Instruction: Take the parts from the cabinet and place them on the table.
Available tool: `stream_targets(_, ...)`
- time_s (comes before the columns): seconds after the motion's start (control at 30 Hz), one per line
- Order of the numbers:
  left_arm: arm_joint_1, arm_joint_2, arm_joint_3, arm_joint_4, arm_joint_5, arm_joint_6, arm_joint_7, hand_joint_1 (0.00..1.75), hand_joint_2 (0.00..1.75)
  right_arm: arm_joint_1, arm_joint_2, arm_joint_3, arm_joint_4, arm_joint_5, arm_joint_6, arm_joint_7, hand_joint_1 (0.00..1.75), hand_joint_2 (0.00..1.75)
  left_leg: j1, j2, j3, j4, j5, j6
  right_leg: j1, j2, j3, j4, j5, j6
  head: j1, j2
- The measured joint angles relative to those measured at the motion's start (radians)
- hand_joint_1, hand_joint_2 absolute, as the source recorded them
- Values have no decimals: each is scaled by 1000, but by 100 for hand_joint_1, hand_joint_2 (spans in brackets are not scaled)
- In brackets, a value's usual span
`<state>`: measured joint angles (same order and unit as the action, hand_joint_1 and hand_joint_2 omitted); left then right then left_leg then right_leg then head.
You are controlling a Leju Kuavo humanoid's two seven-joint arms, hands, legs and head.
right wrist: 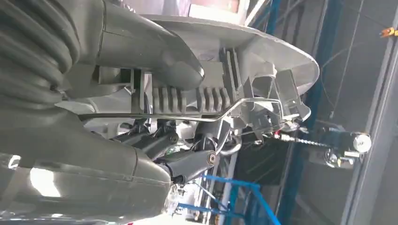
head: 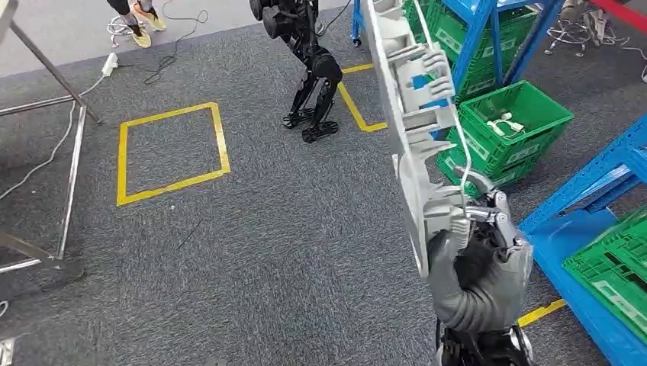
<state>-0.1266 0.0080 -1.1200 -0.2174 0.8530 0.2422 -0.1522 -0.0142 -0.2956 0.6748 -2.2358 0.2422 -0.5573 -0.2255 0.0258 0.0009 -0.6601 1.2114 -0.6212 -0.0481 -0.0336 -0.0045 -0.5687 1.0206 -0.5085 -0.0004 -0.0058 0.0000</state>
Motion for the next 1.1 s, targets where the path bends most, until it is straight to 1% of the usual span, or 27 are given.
stream_targets(0.03, 1, 0, 0, 0, 0, 0, 0, 0, 175, 0, 0, 0, 0, 0, 0, 0, 175, 175, 0, 0, -47, 79, -24, 1, 5, -5, 0, 0, -2, -3, -5, 0)
stream_targets(0.07, 2, 0, 0, 0, 0, 0, 0, 0, 175, 0, 0, 0, 0, 0, 0, 0, 175, 175, 0, 0, -71, 112, -22, 4, 8, -7, 2, 0, -4, -5, -6, 0)
stream_targets(0.1, 2, 0, 0, 0, 0, 0, 0, 0, 175, 0, 0, 0, 1, 0, 0, 0, 175, 175, -2, 0, -72, 98, 3, 9, 11, -9, 4, 0, -6, -7, -7, 0)
stream_targets(0.13, 2, 0, 0, 0, 0, 0, 0, 0, 175, 0, 0, 0, 1, 0, 0, 0, 175, 175, -3, 0, -53, 49, 47, 15, 14, -10, 9, 0, -9, -8, -8, 0)
stream_targets(0.2, 2, 0, 0, 0, 0, 0, 0, 0, 175, -1, 0, 0, 0, 0, 0, 0, 175, 175, -12, 8, 26, -123, 150, 33, 15, -10, 22, 0, -17, -3, -8, 0)
stream_targets(0.23, 2, 1, 0, 0, 0, 0, 0, 0, 175, 0, 0, 0, 1, 0, 0, 0, 175, 175, -19, 20, 43, -150, 137, 37, 16, -11, 24, -2, -20, 2, -8, 0)
stream_targets(0.3, 1, 2, 0, 0, 0, 0, 0, 0, 175, -2, 0, 0, 0, 0, 0, 0, 175, 175, -26, 17, 54, -177, 127, 37, 17, -12, 19, 1, -21, 13, -13, 0)
stream_targets(0.33, 2, 2, 0, 0, 0, 0, 0, 0, 175, -1, 0, 0, 1, 0, 0, 0, 175, 175, -28, 13, 52, -177, 126, 38, 14, -14, 22, -5, -21, 17, -8, 0)
stream_targets(0.37, 3, 2, 0, 0, 0, 0, 0, 0, 175, -2, 0, 0, 0, 0, 0, 0, 175, 175, -28, 10, 54, -182, 127, 41, 14, -18, 26, -11, -21, 25, -10, 0)
stream_targets(0.4, 3, 2, 0, 0, 0, 0, 0, 0, 175, -2, 0, -1, 0, 0, 0, 0, 175, 175, -19, 8, 64, -197, 132, 48, 11, -18, 27, -8, -33, 31, -9, 0)
stream_targets(0.43, 3, 2, 0, 0, 0, 0, 0, 0, 175, -2, 0, -1, 0, 0, 0, 0, 175, 175, -20, 5, 70, -200, 132, 50, 13, -11, 21, 19, -52, 33, -1, 0)
stream_targets(0.47, 1, 1, 0, 0, 0, 0, 0, 0, 175, -2, 0, -1, 0, 0, 0, 0, 175, 175, -20, 4, 72, -200, 131, 54, 15, -6, -3, 74, -82, 33, 4, 0)
stream_targets(0.53, 1, -1, 0, 0, 0, 0, 0, 0, 175, -2, 0, -1, 1, 0, 0, 0, 175, 175, -27, 0, 75, -200, 127, 59, 15, -1, -85, 235, -149, 35, 15, 0)
stream_targets(0.57, 2, -1, 0, 0, 0, 0, 0, 0, 175, -2, 0, -1, 1, 0, 0, 0, 175, 175, -30, -2, 75, -199, 126, 62, 16, 0, -116, 288, -159, 35, 16, 0)
stream_targets(0.6, 2, -1, 0, 0, 0, 0, 0, 0, 175, -1, 0, 0, 1, 0, 0, 0, 175, 175, -33, -5, 79, -199, 125, 63, 16, 0, -122, 289, -140, 32, 18, 0)
stream_targets(0.63, 2, -1, 0, 0, 0, 0, 0, 0, 175, -1, 0, 0, 1, 0, 0, 0, 175, 175, -36, -8, 83, -199, 122, 66, 16, 0, -107, 245, -99, 28, 19, 0)
stream_targets(0.7, 2, -3, 0, 0, 0, 0, 0, 0, 175, -1, 0, 0, 1, 0, 0, 0, 175, 175, -40, -15, 94, -199, 117, 65, 23, 3, -39, 80, 5, 12, 24, 0)
stream_targets(0.73, 2, -5, 0, 0, 0, 0, 0, 0, 175, -2, 0, -1, 1, 0, 0, 0, 175, 175, -39, -15, 93, -200, 115, 63, 28, 7, -17, 25, 16, -2, 25, 0)
stream_targets(0.77, 0, -7, 0, 0, 0, 0, 0, 0, 175, -2, 0, -1, 1, 0, 0, 0, 175, 175, -45, -16, 85, -194, 114, 59, 30, 7, -13, 8, 16, -6, 19, 0)
stream_targets(0.8, 1, -8, 0, 0, 0, 0, 0, 0, 175, -5, 0, -1, 0, 0, 0, 0, 175, 175, -40, -15, 78, -194, 117, 54, 34, 6, -10, -1, 8, -7, 25, 0)
stream_targets(0.87, 2, -10, 0, 0, 0, 0, 0, 0, 175, -2, -1, -1, 0, 0, 0, 0, 175, 175, -37, -12, 80, -197, 118, 47, 36, 8, -12, -6, 10, -10, 24, 0)
stream_targets(0.9, 1, -9, 0, 0, 0, 0, 0, 0, 175, -3, -1, -1, 0, 0, 0, 0, 175, 175, -41, -12, 81, -196, 111, 42, 26, 6, -3, -22, 18, -18, 24, 0)
stream_targets(0.93, 1, -8, 0, 0, 0, 0, 0, 0, 175, -3, 0, -1, 0, 0, 0, 0, 175, 175, -39, -6, 76, -179, 94, 36, 25, 2, 5, -29, 19, -20, 21, 0)
stream_targets(1.0, 0, -7, 0, 0, 0, 0, 0, 0, 175, -4, 0, 0, 0, 0, 0, 0, 175, 175, -29, -3, 14, -56, 28, 23, 24, -1, 7, -30, 19, -21, 6, 0)
stream_targets(1.03, 1, -6, 0, 0, 0, 0, 0, 0, 175, -3, 0, 0, 0, 0, 0, 0, 175, 175, -23, -3, -31, 30, -4, 17, 24, -3, 7, -30, 18, -22, 0, 0)
stream_targets(1.07, 2, -6, 0, 0, 0, 0, 0, 0, 175, -3, 0, 0, 0, 0, 0, 0, 175, 175, -18, -3, -66, 88, -19, 11, 24, -3, 7, -30, 17, -21, -3, 0)
stream_targets(1.1, 3, -6, 0, 0, 0, 0, 0, 0, 175, -3, 0, 0, 1, 0, 0, 0, 175, 175, -13, -2, -77, 100, -8, 8, 23, -3, 8, -29, 17, -20, -5, 0)
